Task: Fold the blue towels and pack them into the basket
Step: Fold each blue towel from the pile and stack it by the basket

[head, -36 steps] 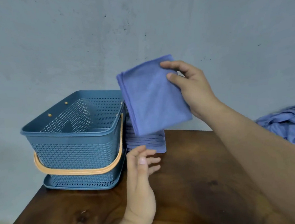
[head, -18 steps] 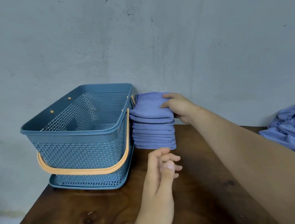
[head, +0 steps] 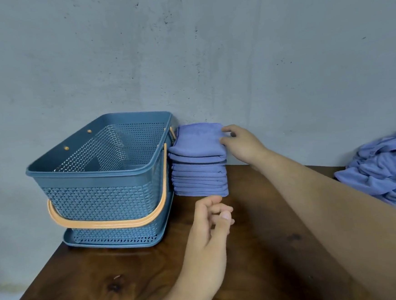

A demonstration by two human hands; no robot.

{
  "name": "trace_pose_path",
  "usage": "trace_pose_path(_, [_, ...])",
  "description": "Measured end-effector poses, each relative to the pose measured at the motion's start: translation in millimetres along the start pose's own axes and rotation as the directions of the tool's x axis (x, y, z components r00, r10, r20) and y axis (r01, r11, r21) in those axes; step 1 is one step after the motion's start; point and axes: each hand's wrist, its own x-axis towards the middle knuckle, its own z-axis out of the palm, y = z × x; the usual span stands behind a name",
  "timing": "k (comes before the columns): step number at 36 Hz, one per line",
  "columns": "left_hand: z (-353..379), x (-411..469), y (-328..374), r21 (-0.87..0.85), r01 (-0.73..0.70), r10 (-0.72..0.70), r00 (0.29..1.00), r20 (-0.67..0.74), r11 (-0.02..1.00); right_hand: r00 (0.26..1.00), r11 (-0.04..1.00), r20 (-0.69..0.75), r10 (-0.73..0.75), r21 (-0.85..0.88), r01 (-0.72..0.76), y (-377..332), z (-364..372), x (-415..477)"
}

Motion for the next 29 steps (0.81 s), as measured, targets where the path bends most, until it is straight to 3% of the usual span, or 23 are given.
trace_pose_path(6, [0.1,0.6,-4.0,0.181,0.014,-0.026,0.998,0.063,0.983,1.0,0.984,-0.025,-0.009,-0.18,0.005,62.9,-53.0,-77.5])
trace_pose_path(18, [17.5,-15.2,3.6,0.525,-0.184,0.034,0.959,0.283,0.831,0.999,0.893,-0.038,-0.023,-0.449,0.003,167.3,-153.8,-239.6])
trace_pose_path(24, [34.6,-20.4,1.9,0.675,-0.301,0.066,0.934,0.351,0.673,0.978,0.792,-0.198,-0.064,-0.606,-0.071,205.7,-191.8,-268.1])
trace_pose_path(29, [59.1,-18.5,2.4,0.739,-0.486,0.098,0.859,0.503,0.467,0.96,0.746,-0.273,0.063,-0.626,-0.227,231.5,-212.6,-269.9])
